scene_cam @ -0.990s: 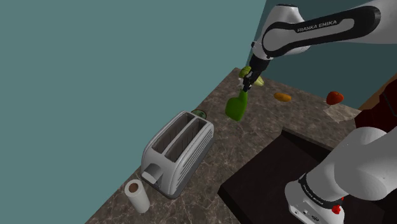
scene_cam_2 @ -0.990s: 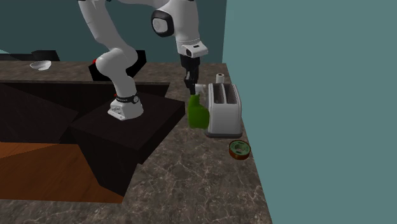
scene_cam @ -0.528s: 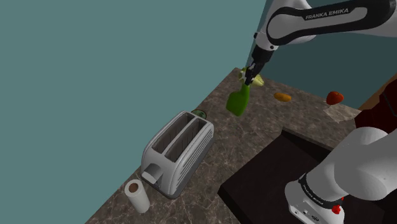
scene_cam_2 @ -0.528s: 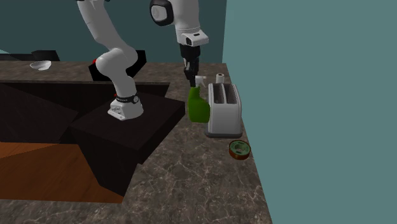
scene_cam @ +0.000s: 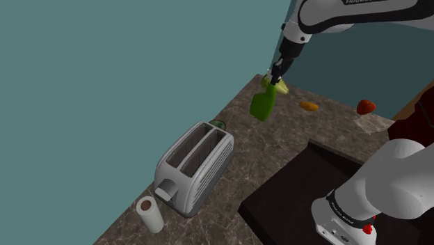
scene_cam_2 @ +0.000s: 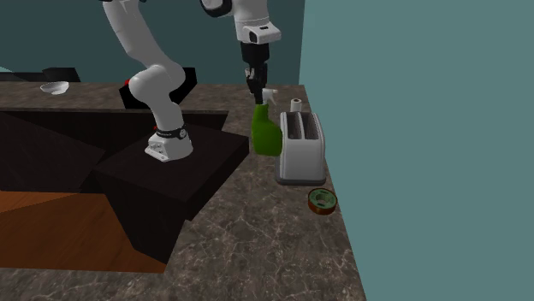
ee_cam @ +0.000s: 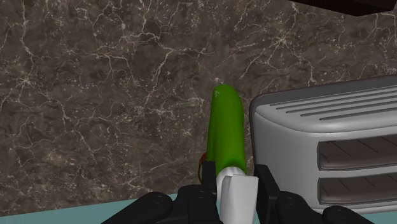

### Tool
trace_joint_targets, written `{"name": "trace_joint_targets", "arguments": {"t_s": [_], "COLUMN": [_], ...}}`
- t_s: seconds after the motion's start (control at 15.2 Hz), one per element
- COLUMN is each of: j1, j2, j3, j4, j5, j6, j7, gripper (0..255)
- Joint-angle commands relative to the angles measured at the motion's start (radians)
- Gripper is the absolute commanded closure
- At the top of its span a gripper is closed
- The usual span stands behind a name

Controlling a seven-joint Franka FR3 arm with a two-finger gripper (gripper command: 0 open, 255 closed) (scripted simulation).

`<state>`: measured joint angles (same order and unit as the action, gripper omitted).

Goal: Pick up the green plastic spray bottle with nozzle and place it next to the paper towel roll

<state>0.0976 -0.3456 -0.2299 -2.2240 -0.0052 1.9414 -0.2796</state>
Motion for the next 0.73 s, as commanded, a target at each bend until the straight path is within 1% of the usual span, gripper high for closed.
{"name": "trace_joint_targets", "arguments": {"t_s": [0.0,0.66], "j1": [0.000,0.003], "j2": [-0.002,-0.003], "j3": [0.000,0.006], "j4": [0.028,0.161], "j5": [0.000,0.001], "j6": [-0.029,-0.164], "j7": [0.001,0.008], "gripper": [255,255]}}
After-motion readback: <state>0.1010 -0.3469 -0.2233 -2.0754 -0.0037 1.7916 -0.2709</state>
